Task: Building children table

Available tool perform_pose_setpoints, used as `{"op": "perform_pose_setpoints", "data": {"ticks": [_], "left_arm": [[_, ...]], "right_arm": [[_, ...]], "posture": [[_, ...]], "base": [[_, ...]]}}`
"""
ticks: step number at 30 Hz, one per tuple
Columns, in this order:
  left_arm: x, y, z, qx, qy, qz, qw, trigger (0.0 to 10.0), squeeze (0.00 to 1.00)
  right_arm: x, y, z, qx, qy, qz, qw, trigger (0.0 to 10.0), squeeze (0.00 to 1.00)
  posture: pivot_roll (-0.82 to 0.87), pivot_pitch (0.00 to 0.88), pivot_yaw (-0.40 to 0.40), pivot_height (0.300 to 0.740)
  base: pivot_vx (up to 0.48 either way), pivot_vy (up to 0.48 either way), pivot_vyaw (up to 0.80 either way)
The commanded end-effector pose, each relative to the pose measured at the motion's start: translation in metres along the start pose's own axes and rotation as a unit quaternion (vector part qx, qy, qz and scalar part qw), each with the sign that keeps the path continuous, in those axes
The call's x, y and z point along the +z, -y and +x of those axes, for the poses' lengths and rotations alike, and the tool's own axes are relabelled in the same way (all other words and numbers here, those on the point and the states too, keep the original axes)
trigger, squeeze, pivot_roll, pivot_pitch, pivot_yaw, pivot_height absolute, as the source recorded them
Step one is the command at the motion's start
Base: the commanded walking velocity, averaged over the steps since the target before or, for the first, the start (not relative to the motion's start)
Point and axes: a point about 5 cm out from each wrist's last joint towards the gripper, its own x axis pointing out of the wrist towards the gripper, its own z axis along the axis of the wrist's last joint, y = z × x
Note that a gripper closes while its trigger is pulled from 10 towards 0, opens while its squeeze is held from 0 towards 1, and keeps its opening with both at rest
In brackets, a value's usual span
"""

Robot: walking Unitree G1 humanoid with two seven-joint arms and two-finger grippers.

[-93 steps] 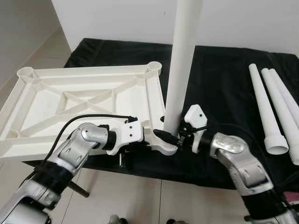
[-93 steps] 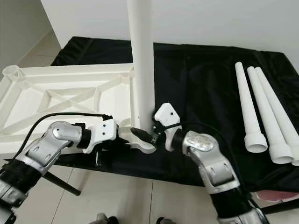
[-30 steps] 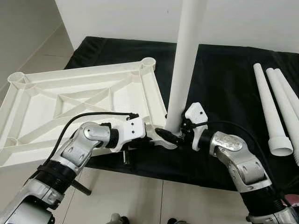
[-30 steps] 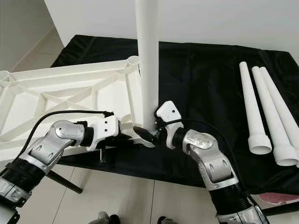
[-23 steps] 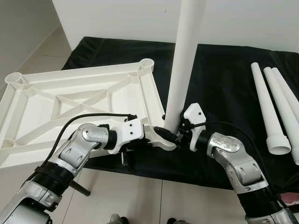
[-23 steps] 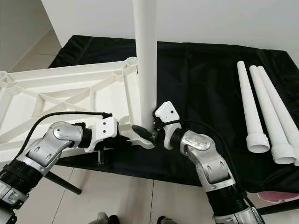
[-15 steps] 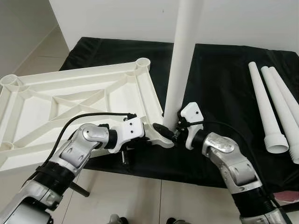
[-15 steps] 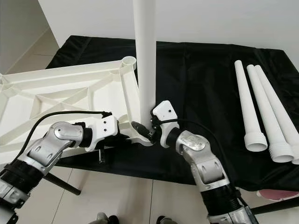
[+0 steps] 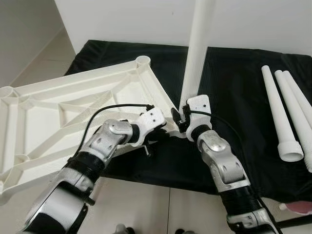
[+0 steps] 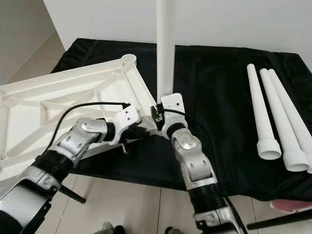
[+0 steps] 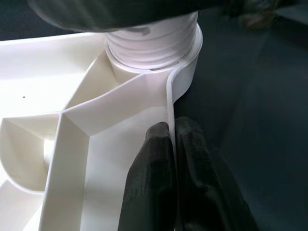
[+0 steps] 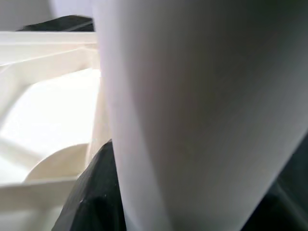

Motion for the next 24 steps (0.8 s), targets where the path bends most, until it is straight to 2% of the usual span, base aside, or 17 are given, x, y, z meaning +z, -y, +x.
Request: {"op": "perform_pose_setpoints", "data": {"ticks": [1,4,5,6,9,10,11,12,15,16,17,18,21,24], "left_arm": [[0.044,0.009,0.016,-0.041,0.075,0.064,0.994,0.0,0.00],[0.044,0.008,0.016,-0.040,0.075,0.064,0.994,0.0,0.00],[0.044,0.008,0.016,-0.041,0.076,0.066,0.994,0.0,0.00],[0.044,0.008,0.016,-0.041,0.076,0.066,0.994,0.0,0.00],[0.042,0.008,0.014,-0.042,0.074,0.068,0.994,0.0,0.00],[0.041,0.007,0.013,-0.043,0.073,0.068,0.994,0.0,0.00],[0.041,0.007,0.013,-0.043,0.073,0.068,0.994,0.0,0.00],[0.039,0.007,0.012,-0.043,0.072,0.068,0.994,0.0,0.00],[0.037,0.006,0.011,-0.045,0.069,0.070,0.994,0.0,0.00],[0.035,0.006,0.009,-0.048,0.067,0.072,0.994,0.0,0.00],[0.033,0.007,0.007,-0.054,0.063,0.076,0.994,0.0,0.00],[0.033,0.007,0.007,-0.054,0.063,0.076,0.994,0.0,0.00],[0.022,0.013,-0.005,-0.081,0.047,0.094,0.991,0.0,0.00],[0.016,0.017,-0.012,-0.095,0.038,0.103,0.989,0.0,0.00]], "right_arm": [[-0.051,-0.006,-0.005,-0.019,-0.125,-0.029,0.992,0.0,0.00],[-0.049,-0.006,-0.004,-0.023,-0.119,-0.028,0.992,0.0,0.00],[-0.046,-0.008,-0.003,-0.018,-0.108,-0.025,0.994,1.3,0.00],[-0.043,-0.010,-0.002,-0.014,-0.100,-0.024,0.995,10.0,0.00],[-0.037,-0.013,-0.002,0.004,-0.079,-0.018,0.997,10.0,0.00],[-0.034,-0.012,-0.002,0.009,-0.067,-0.016,0.998,10.0,0.28],[-0.034,-0.012,-0.002,0.009,-0.067,-0.016,0.998,10.0,0.28],[-0.030,-0.012,-0.003,0.012,-0.054,-0.014,0.998,10.0,1.00],[-0.024,-0.013,-0.003,0.032,-0.035,-0.002,0.999,10.0,1.00],[-0.020,-0.014,-0.004,0.052,-0.021,0.004,0.998,10.0,0.31],[-0.013,-0.014,-0.007,0.081,-0.002,0.014,0.997,10.0,0.00],[-0.013,-0.014,-0.007,0.081,-0.002,0.014,0.997,10.0,0.00],[0.002,-0.009,-0.018,0.146,0.041,0.016,0.988,10.0,0.00],[0.007,-0.004,-0.023,0.164,0.052,0.006,0.985,10.0,0.00]], "posture": [[-0.03,0.167,0.061,0.740],[-0.03,0.166,0.061,0.740],[-0.03,0.166,0.062,0.740],[-0.03,0.166,0.062,0.740],[-0.02,0.166,0.060,0.740],[-0.02,0.166,0.059,0.740],[-0.02,0.166,0.059,0.740],[-0.02,0.165,0.057,0.740],[-0.02,0.165,0.055,0.740],[-0.02,0.166,0.054,0.740],[-0.02,0.166,0.055,0.740],[-0.02,0.166,0.055,0.740],[-0.02,0.166,0.057,0.740],[-0.02,0.166,0.057,0.740]], "base": [[0.000,0.000,0.00],[0.000,0.000,0.00],[0.000,0.000,0.00],[0.000,0.000,0.00],[0.000,0.000,0.00],[0.000,0.000,0.00],[0.000,0.000,0.00],[0.000,0.000,0.00],[0.000,0.000,0.00],[0.000,0.000,0.00],[0.000,0.000,0.00],[0.000,0.000,0.00],[0.000,0.000,0.00],[0.000,0.000,0.00]]}}
